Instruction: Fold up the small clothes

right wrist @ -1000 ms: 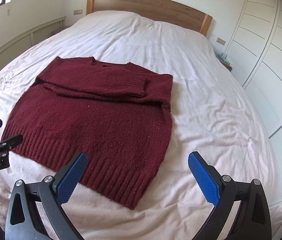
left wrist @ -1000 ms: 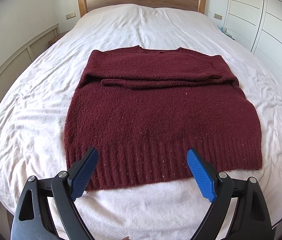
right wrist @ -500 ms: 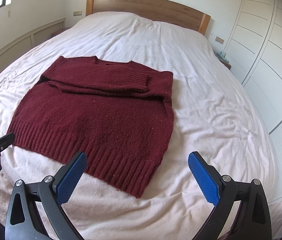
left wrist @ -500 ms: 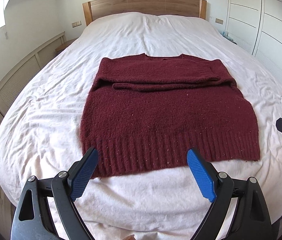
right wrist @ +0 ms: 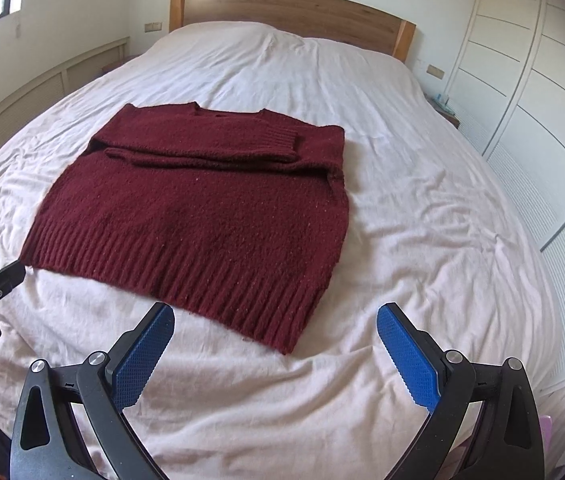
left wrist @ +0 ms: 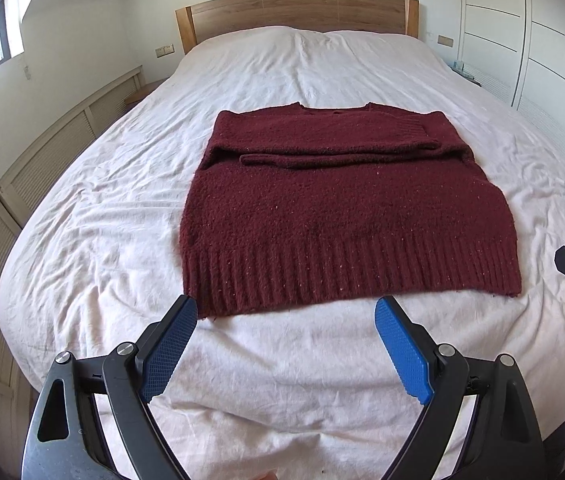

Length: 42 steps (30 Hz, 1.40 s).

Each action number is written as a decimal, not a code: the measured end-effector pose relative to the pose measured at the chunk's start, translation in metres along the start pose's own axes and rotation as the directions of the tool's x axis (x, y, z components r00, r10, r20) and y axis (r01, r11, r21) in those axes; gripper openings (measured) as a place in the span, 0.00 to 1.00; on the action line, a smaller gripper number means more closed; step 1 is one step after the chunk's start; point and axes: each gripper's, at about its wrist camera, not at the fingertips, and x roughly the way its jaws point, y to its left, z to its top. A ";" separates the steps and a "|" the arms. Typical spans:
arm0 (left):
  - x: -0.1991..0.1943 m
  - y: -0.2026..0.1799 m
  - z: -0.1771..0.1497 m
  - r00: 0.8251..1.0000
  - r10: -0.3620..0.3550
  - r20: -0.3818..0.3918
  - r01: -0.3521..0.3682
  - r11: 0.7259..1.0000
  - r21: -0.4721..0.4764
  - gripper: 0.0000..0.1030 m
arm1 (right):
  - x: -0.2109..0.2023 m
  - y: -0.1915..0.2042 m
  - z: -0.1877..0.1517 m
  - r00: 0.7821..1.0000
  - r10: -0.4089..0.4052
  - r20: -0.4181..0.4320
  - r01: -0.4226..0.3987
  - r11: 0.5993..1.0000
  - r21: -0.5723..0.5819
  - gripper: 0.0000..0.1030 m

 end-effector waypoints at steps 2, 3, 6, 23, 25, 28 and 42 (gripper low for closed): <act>-0.002 -0.001 -0.005 1.000 0.008 0.002 -0.008 1.000 0.006 0.85 | -0.001 0.001 -0.005 1.000 0.002 -0.007 -0.002 1.000 0.009 0.98; -0.002 0.000 -0.008 1.000 0.006 0.001 -0.006 1.000 0.006 0.85 | -0.001 0.001 -0.008 1.000 0.004 -0.010 -0.004 1.000 0.014 0.98; -0.002 0.001 -0.015 1.000 -0.003 -0.006 0.003 1.000 -0.006 0.85 | -0.002 0.003 -0.015 1.000 -0.001 -0.017 0.001 1.000 0.018 0.98; 0.023 0.036 -0.025 0.998 0.046 -0.052 -0.051 0.995 -0.081 0.85 | 0.042 -0.006 -0.026 0.994 0.047 -0.099 -0.038 0.996 0.086 0.98; 0.030 0.041 -0.024 0.996 0.055 -0.067 -0.061 0.994 -0.091 0.85 | 0.052 -0.010 -0.024 0.992 0.052 -0.118 -0.040 0.994 0.101 0.98; 0.041 0.050 -0.022 0.994 0.062 -0.085 -0.070 0.993 -0.100 0.85 | 0.066 -0.015 -0.021 0.987 0.068 -0.143 -0.050 0.991 0.124 0.98; 0.098 0.092 -0.001 0.986 0.059 -0.153 -0.084 0.983 -0.161 0.85 | 0.130 -0.023 0.002 0.964 0.132 -0.232 -0.093 0.981 0.173 0.98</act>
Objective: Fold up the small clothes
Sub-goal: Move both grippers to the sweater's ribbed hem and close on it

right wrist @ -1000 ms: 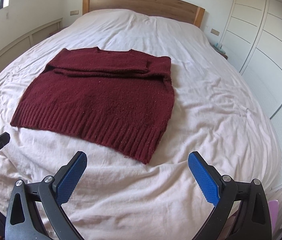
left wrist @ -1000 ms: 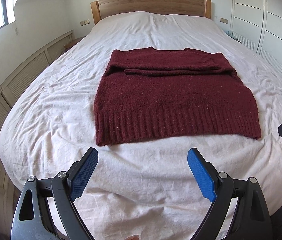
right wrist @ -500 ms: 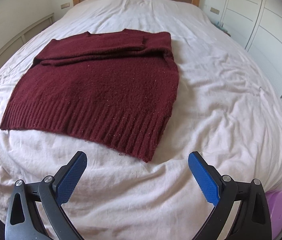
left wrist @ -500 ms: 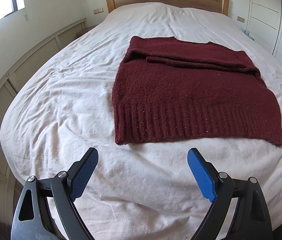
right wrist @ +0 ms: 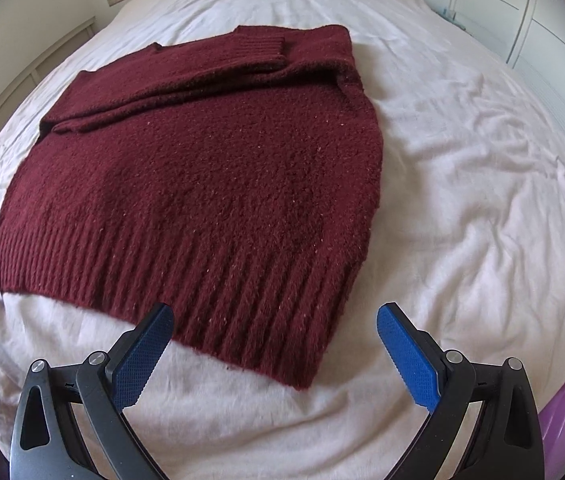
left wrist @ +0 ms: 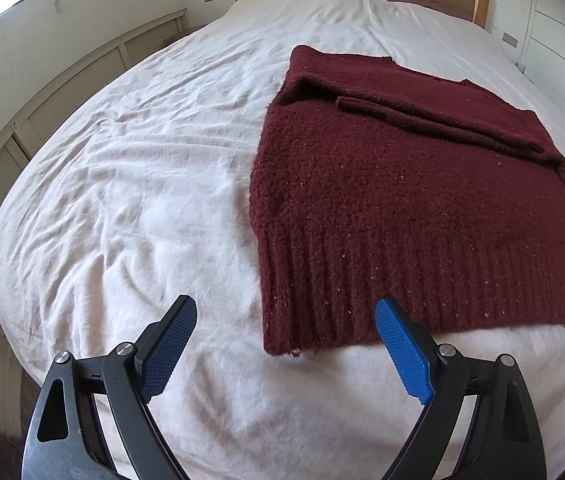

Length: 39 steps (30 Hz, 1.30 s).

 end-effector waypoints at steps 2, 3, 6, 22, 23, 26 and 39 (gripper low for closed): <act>0.006 0.003 0.004 1.000 -0.002 -0.005 0.002 1.000 -0.004 0.85 | 0.006 -0.002 0.004 1.000 0.005 -0.013 -0.005 1.000 0.013 0.98; 0.010 0.006 0.006 1.000 -0.001 -0.008 0.001 1.000 -0.007 0.85 | 0.009 -0.004 0.006 1.000 0.006 -0.020 -0.005 1.000 0.019 0.98; 0.018 0.011 0.010 1.000 -0.002 -0.017 0.001 1.000 -0.017 0.85 | 0.017 -0.007 0.010 0.999 0.001 -0.038 0.000 1.000 0.029 0.98; 0.044 0.048 0.016 0.924 -0.377 -0.060 0.357 0.909 -0.218 0.63 | 0.041 -0.021 0.005 0.981 0.179 -0.074 -0.171 0.981 0.095 0.94; 0.044 0.050 0.016 0.918 -0.392 -0.061 0.370 0.902 -0.224 0.61 | 0.040 -0.024 0.004 0.979 0.190 -0.073 -0.182 0.978 0.104 0.93; 0.045 0.057 0.017 0.897 -0.437 -0.066 0.409 0.877 -0.253 0.57 | 0.039 -0.035 0.000 0.972 0.228 -0.063 -0.218 0.966 0.136 0.87; 0.054 0.090 0.013 0.760 -0.649 -0.039 0.570 0.694 -0.440 0.24 | 0.035 -0.061 -0.013 0.932 0.362 -0.029 -0.348 0.912 0.217 0.31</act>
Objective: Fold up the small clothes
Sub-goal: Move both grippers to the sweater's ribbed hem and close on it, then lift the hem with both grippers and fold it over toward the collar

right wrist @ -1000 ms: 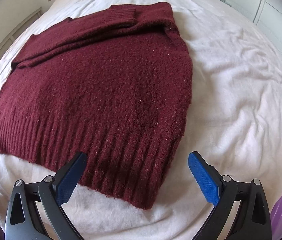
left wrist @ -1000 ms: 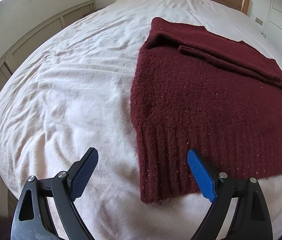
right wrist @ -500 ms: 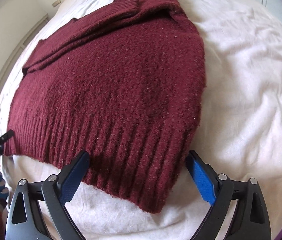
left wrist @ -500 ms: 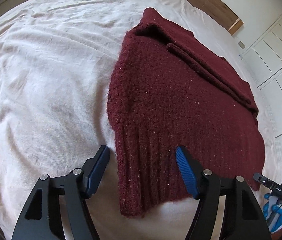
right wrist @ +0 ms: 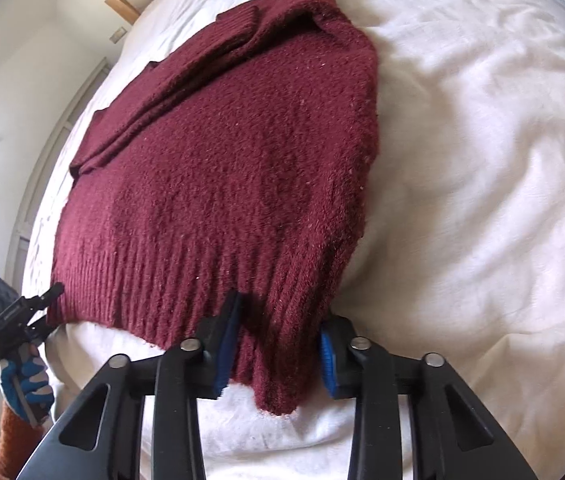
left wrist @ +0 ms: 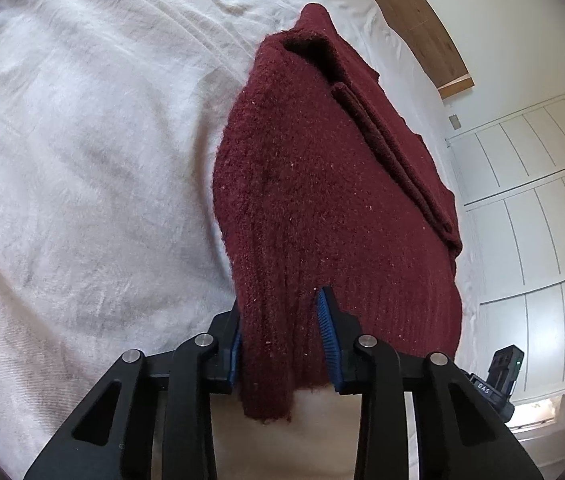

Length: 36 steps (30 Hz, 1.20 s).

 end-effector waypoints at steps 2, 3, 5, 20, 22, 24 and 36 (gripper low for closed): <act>0.001 0.003 0.001 1.000 -0.023 -0.007 0.023 1.000 -0.019 0.21 | 0.001 -0.001 0.000 1.000 0.021 0.001 -0.021 1.000 0.010 0.27; 0.001 0.004 0.001 0.999 -0.033 -0.010 0.033 0.999 -0.028 0.20 | 0.002 -0.001 0.000 1.000 0.031 0.000 -0.031 0.999 0.015 0.25; 0.001 0.006 0.001 0.999 -0.047 -0.012 0.046 0.998 -0.037 0.16 | 0.004 -0.001 -0.001 0.999 0.053 -0.004 -0.053 0.998 0.021 0.18; -0.016 -0.025 0.020 0.998 -0.049 0.048 0.048 0.998 0.034 0.09 | -0.028 0.020 0.021 0.991 0.073 0.108 -0.067 0.996 -0.058 0.09; -0.019 -0.036 0.031 0.995 -0.065 0.072 0.061 0.997 0.051 0.09 | -0.039 0.028 0.033 0.987 0.076 0.143 -0.064 0.994 -0.089 0.09; -0.023 -0.050 0.043 0.992 -0.077 0.095 0.070 0.995 0.076 0.09 | -0.050 0.035 0.048 0.980 0.083 0.180 -0.063 0.992 -0.113 0.09; -0.020 -0.117 0.157 0.971 -0.095 0.221 0.055 0.982 0.181 0.09 | -0.076 0.065 0.183 0.929 0.047 0.368 0.023 0.983 -0.181 0.09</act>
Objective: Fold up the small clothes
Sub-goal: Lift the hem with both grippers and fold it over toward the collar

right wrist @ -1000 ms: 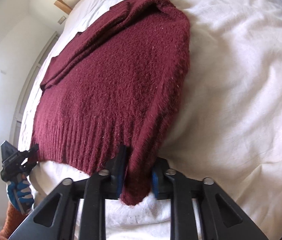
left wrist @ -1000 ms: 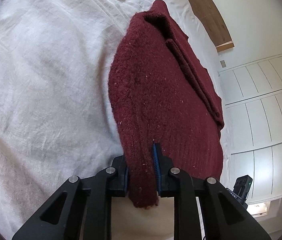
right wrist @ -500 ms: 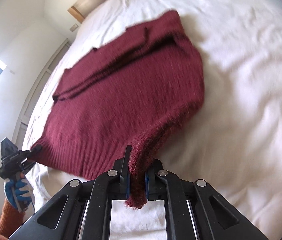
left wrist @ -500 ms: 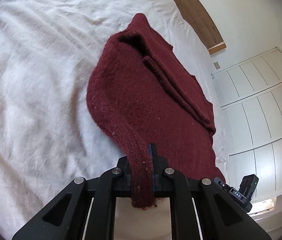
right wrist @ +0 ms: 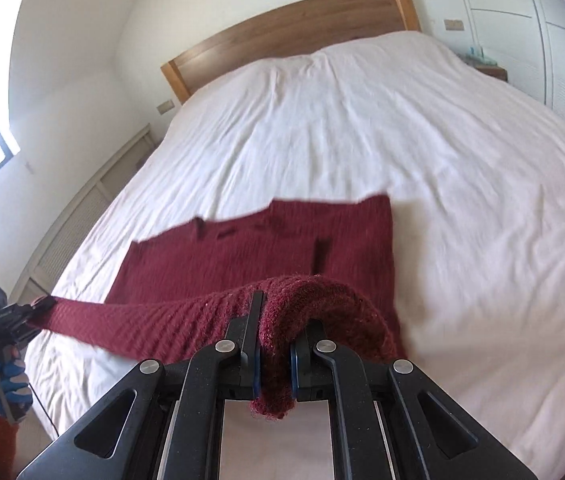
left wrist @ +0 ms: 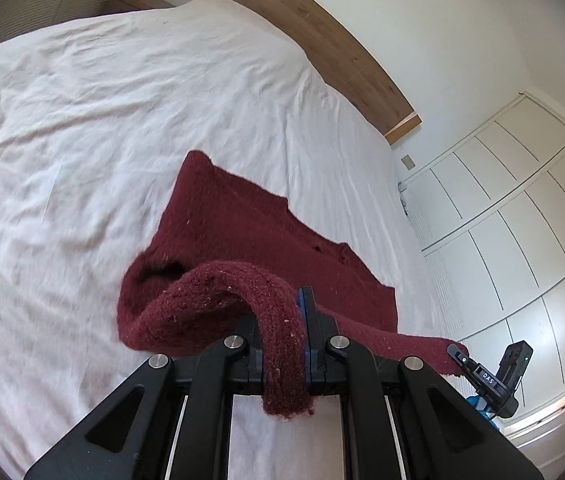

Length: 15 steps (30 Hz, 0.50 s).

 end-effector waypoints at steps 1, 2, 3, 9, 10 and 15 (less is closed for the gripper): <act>0.006 -0.002 0.008 1.000 0.010 0.004 -0.010 1.000 0.007 0.09 | 0.008 0.000 0.010 1.000 -0.005 0.005 0.005 1.000 0.001 0.09; 0.013 -0.003 0.016 1.000 0.019 0.007 -0.019 1.000 0.013 0.09 | 0.015 -0.001 0.017 1.000 -0.011 0.007 0.011 1.000 0.000 0.09; 0.020 -0.003 0.024 1.000 0.026 0.009 -0.026 1.000 0.017 0.09 | 0.022 -0.002 0.024 1.000 -0.018 0.007 0.018 1.000 0.001 0.09; 0.073 0.017 0.048 0.994 0.105 -0.026 -0.104 0.994 0.013 0.09 | 0.085 -0.020 0.051 0.996 -0.062 -0.061 0.065 0.997 0.044 0.09; 0.083 0.023 0.050 0.991 0.127 -0.039 -0.127 0.992 0.008 0.09 | 0.096 -0.024 0.052 0.995 -0.066 -0.080 0.070 0.996 0.052 0.09; 0.122 0.045 0.056 0.977 0.199 -0.079 -0.200 0.980 0.001 0.09 | 0.138 -0.041 0.051 0.985 -0.086 -0.147 0.102 0.989 0.105 0.10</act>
